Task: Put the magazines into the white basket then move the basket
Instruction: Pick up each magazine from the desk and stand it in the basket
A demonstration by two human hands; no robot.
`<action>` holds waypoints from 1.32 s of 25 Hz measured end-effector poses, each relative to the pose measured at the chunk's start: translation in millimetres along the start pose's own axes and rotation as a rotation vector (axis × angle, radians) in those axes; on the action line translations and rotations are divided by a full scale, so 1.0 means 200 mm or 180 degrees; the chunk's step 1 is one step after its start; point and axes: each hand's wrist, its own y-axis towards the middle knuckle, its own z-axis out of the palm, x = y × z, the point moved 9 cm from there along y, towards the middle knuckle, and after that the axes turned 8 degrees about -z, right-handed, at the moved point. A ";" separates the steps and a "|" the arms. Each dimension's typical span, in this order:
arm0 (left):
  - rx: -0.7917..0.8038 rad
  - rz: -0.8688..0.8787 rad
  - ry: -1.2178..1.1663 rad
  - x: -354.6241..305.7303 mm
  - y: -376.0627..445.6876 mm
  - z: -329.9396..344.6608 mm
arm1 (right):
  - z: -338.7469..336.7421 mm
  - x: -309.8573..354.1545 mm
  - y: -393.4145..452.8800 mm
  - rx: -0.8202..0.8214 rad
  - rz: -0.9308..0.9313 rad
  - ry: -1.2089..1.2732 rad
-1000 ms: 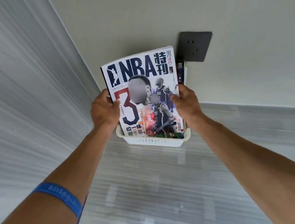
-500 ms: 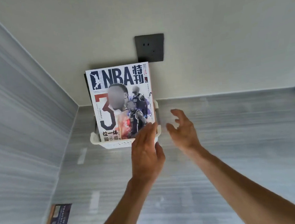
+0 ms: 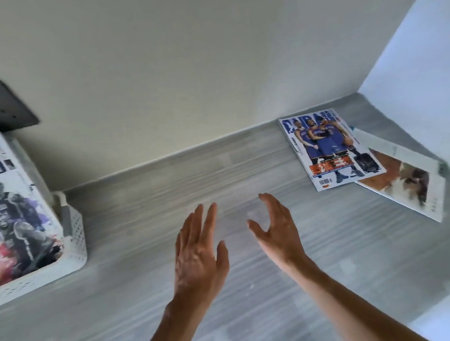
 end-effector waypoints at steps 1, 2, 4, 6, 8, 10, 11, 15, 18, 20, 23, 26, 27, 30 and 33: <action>0.0059 0.0059 -0.0012 -0.07 0.01 0.07 | -0.08 -0.10 0.00 -0.0089 0.0077 -0.0043; 0.0112 0.0087 -0.0013 -0.13 0.03 0.13 | -0.16 -0.19 0.00 -0.0157 0.0170 -0.0073; 0.0246 0.0125 -0.0021 -0.25 0.06 0.27 | -0.31 -0.39 -0.01 -0.0279 0.0390 -0.0142; 0.0326 0.0177 0.0012 -0.36 0.08 0.39 | -0.44 -0.56 -0.01 -0.0358 0.0531 -0.0273; 0.0429 0.0171 0.0111 -0.45 0.11 0.50 | -0.53 -0.71 0.02 -0.0305 0.0635 -0.0568; 0.0583 -0.0047 0.0456 -0.43 0.13 0.61 | -0.58 -0.83 0.08 -0.0135 0.0796 -0.0882; 0.0642 -0.0252 0.0728 -0.36 0.14 0.66 | -0.59 -0.88 0.12 -0.0028 0.0848 -0.1012; 0.1037 -0.1253 0.1339 -0.05 0.17 0.71 | -0.57 -0.98 0.23 0.0341 0.0758 -0.1422; 0.1259 -0.1179 0.1577 -0.04 0.19 0.73 | -0.56 -0.98 0.30 0.0465 0.0601 -0.1870; 0.1329 -0.1155 0.1669 -0.05 0.19 0.73 | -0.54 -0.89 0.35 0.0423 0.0340 -0.2462; 0.1377 -0.1130 0.1795 -0.06 0.19 0.72 | -0.46 -0.74 0.41 0.0745 -0.0155 -0.3009; 0.1373 -0.1095 0.1842 -0.06 0.19 0.72 | -0.46 -0.70 0.47 0.1043 -0.0106 -0.3129; 0.1378 -0.1086 0.1847 -0.06 0.19 0.73 | -0.46 -0.69 0.49 0.1066 -0.0128 -0.3166; 0.1465 -0.1095 0.1845 -0.05 0.19 0.73 | -0.46 -0.66 0.50 0.1002 -0.0187 -0.3038; 0.1555 -0.1109 0.1801 -0.06 0.20 0.74 | -0.45 -0.54 0.45 0.0524 -0.0620 -0.3057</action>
